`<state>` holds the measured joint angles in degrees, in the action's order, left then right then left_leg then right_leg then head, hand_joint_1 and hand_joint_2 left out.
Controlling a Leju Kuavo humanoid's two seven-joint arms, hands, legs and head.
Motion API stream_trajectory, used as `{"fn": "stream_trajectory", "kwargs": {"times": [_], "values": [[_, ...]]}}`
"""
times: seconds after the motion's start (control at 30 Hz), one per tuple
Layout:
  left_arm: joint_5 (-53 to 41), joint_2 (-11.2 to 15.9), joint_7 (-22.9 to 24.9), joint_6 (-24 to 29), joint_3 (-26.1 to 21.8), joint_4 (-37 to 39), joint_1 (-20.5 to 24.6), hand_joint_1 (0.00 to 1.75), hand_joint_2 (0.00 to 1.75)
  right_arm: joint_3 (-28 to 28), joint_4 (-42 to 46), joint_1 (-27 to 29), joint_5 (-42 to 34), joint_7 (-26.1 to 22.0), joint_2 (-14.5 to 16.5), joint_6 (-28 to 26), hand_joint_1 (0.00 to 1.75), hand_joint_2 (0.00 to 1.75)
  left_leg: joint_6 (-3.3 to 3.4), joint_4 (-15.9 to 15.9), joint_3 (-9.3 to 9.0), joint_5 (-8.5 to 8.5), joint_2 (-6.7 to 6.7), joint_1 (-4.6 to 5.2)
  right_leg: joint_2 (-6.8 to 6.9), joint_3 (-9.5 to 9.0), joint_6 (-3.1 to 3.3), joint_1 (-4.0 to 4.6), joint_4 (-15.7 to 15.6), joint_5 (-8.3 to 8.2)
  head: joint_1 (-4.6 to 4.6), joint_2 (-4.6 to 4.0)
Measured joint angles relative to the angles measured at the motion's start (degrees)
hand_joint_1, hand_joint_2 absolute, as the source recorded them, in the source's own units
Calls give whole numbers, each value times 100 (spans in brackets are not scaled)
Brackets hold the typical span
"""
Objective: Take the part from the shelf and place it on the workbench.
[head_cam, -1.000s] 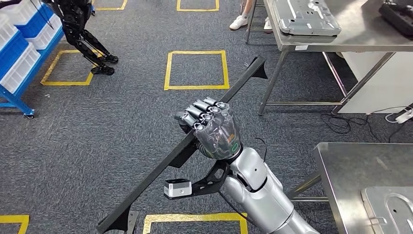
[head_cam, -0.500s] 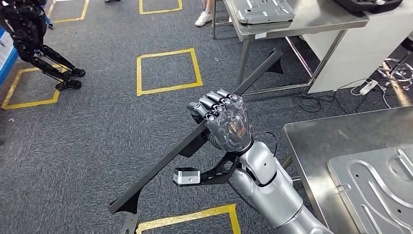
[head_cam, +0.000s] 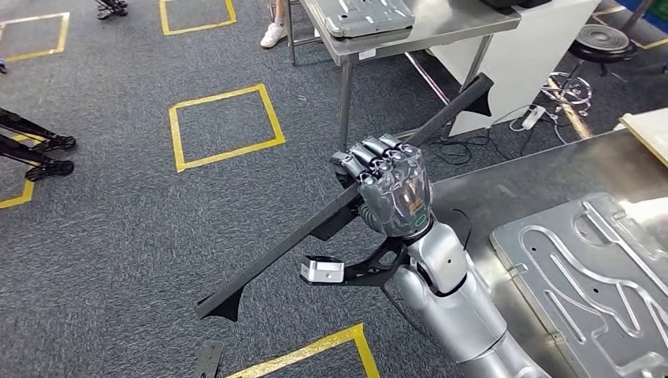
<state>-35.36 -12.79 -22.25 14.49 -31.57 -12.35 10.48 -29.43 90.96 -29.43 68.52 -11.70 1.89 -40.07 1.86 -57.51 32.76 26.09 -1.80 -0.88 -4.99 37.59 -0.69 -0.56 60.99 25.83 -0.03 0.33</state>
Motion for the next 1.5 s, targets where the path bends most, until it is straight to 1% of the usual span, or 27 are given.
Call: {"fn": "stream_trajectory", "kwargs": {"times": [0.07,0.13,0.17,0.2,0.27,0.33,0.37,0.43,0.5,0.57,0.63,0.67,0.7,0.73,0.8,0.87,0.93,0.97,1.03,1.1,1.17,1.2,1.27,1.33,1.37,1.43,1.5], "values": [[-4,-2,-16,11,-5,0,-11,0,175,79,57,18,2,-24,-19,-1,175,175,39,55,-23,-27,149,-4,336,255,-36,11,551,323,9,0],[-8,0,-36,47,-9,0,-35,0,175,176,109,70,-8,-67,-47,-1,175,175,47,50,-21,-17,305,-3,425,550,-80,-26,1171,560,10,0],[-13,-1,-47,66,-11,0,-43,0,175,231,136,101,-19,-96,-66,-1,175,175,42,46,-22,-8,382,-6,446,589,-103,-50,1259,536,10,0],[-18,-2,-58,83,-12,0,-46,0,175,288,166,124,-31,-131,-82,-1,175,175,29,36,-25,4,454,-11,479,519,-126,-72,1133,415,11,0],[-37,-3,-78,106,-15,0,-45,0,175,395,245,147,-52,-196,-98,0,175,175,-24,-11,-32,54,584,-16,696,149,-159,-88,444,88,11,0],[-60,-1,-88,135,-27,0,-39,0,175,488,327,159,-70,-243,-101,1,175,175,-101,-81,-35,117,685,12,885,-107,-120,-54,-56,-50,7,0],[-70,0,-90,153,-34,0,-37,0,175,540,361,172,-86,-265,-104,1,175,175,-136,-98,-43,138,733,30,900,-127,-85,-31,-114,-34,4,0],[-79,-1,-92,177,-44,0,-32,0,175,652,423,205,-127,-314,-115,1,175,175,-198,-99,-70,171,823,31,759,-114,-2,-25,-110,-43,3,0],[-86,-3,-98,181,-48,0,-26,0,175,754,487,217,-167,-361,-121,1,175,175,-249,-258,-30,322,671,1,639,-121,74,-48,-134,-65,3,0],[-95,-4,-104,182,-60,0,-32,0,175,824,524,221,-166,-393,-121,1,175,175,-274,-879,233,676,364,-22,520,-127,133,-58,-147,-79,3,0],[-102,-4,-105,183,-80,0,-53,0,175,867,530,246,-143,-419,-121,1,175,175,-278,-1629,592,956,239,-24,375,-126,160,-39,-144,-82,2,0],[-103,-3,-105,185,-90,0,-61,0,175,886,530,259,-138,-427,-121,1,175,175,-269,-1777,679,944,225,-23,295,-128,163,-28,-141,-83,2,0],[-102,-1,-105,186,-97,0,-63,0,175,906,532,267,-137,-434,-121,1,175,175,-249,-1698,664,818,213,-22,214,-131,164,-19,-135,-84,2,0],[-102,2,-106,187,-102,0,-61,0,175,926,534,269,-137,-435,-121,1,175,175,-217,-1401,546,606,172,-20,134,-135,164,-13,-128,-84,2,0],[-101,11,-108,189,-112,0,-57,0,175,957,541,267,-137,-435,-121,2,175,175,-136,-619,225,229,-65,-20,-9,-128,151,-11,-108,-86,4,0],[-101,17,-115,188,-125,0,-55,0,175,972,544,271,-138,-438,-121,2,175,175,-97,-222,53,125,-233,-10,-135,-89,95,-30,-102,-108,3,0],[-100,14,-131,186,-133,0,-46,0,175,998,558,283,-138,-444,-121,1,175,175,-75,-148,16,109,-155,-8,-257,-60,7,-48,-135,-151,2,0],[-102,8,-138,185,-135,0,-38,0,175,1019,569,288,-138,-446,-121,1,175,175,-48,-97,-2,76,-88,-16,-228,-46,-27,-42,-131,-143,4,0],[-113,-4,-143,184,-137,0,-25,0,175,1060,592,275,-138,-449,-121,1,175,175,19,12,-39,11,57,-42,38,85,-65,-13,136,47,20,0],[-124,-5,-142,178,-138,0,-30,0,175,1090,598,264,-139,-446,-121,1,175,175,52,38,-45,-2,203,-27,353,398,-88,-22,810,413,33,0],[-130,-4,-139,172,-139,0,-45,0,175,1117,594,273,-142,-439,-122,1,175,175,50,34,-40,9,358,-20,451,620,-125,-52,1308,576,31,0],[-135,-5,-137,169,-139,0,-48,0,175,1132,591,276,-145,-436,-123,1,175,175,41,30,-42,17,432,-22,479,583,-142,-69,1266,501,31,0],[-158,-7,-136,160,-139,0,-45,0,175,1158,589,270,-154,-433,-124,1,175,175,1,0,-57,53,561,-25,628,206,-161,-87,601,158,31,0],[-180,-5,-137,150,-140,0,-39,0,175,1172,585,254,-161,-426,-122,2,175,175,-68,-54,-60,107,659,3,832,-133,-121,-44,-26,-38,29,0],[-184,-3,-138,144,-140,0,-37,0,175,1179,579,248,-163,-415,-124,2,175,175,-103,-74,-63,130,704,24,881,-186,-87,-22,-148,-45,28,0],[-190,-1,-138,119,-141,0,-30,0,175,1195,562,243,-168,-389,-127,2,175,175,-157,-83,-83,160,804,40,775,-165,-11,-14,-148,-34,24,0],[-196,-1,-138,85,-142,0,-20,0,175,1207,549,231,-176,-370,-130,2,175,175,-211,-190,-64,274,694,12,657,-163,57,-37,-157,-45,24,0]]}}
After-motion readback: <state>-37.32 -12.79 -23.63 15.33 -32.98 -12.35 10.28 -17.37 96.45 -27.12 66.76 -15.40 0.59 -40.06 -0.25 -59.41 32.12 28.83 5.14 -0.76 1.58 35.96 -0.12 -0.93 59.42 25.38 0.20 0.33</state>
